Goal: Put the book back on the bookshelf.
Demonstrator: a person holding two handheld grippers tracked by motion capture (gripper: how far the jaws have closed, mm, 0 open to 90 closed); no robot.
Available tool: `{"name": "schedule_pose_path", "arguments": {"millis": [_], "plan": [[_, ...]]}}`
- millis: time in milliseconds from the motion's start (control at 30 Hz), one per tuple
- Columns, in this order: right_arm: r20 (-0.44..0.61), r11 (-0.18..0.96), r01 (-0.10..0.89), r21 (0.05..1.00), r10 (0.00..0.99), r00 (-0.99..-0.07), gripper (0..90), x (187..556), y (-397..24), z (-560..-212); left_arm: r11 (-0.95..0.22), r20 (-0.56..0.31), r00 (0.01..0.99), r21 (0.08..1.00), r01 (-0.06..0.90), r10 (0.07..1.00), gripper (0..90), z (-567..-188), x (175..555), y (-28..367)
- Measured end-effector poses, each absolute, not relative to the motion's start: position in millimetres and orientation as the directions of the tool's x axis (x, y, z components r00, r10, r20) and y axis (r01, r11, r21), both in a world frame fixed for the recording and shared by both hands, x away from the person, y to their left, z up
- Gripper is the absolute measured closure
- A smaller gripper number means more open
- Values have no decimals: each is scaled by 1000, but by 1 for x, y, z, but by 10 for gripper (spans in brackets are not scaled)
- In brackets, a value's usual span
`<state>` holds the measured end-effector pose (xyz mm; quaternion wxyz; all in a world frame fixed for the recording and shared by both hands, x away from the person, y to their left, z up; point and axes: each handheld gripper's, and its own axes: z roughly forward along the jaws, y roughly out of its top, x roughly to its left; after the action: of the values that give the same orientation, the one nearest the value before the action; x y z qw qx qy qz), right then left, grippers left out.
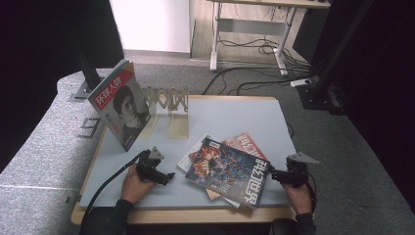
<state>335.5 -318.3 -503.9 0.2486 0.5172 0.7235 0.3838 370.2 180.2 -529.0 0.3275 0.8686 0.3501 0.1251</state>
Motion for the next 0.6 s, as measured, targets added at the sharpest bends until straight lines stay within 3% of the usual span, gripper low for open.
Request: {"name": "schedule_pose_path", "arguments": {"millis": [200,600], "plan": [[35,217,558,801,914,-405,136,336,-296,-507,-540,-12,724,657,526,690,0,-529,370,180],[58,230,569,789,895,-441,133,336,-278,-512,-540,-12,724,657,526,690,0,-529,370,180]]}}
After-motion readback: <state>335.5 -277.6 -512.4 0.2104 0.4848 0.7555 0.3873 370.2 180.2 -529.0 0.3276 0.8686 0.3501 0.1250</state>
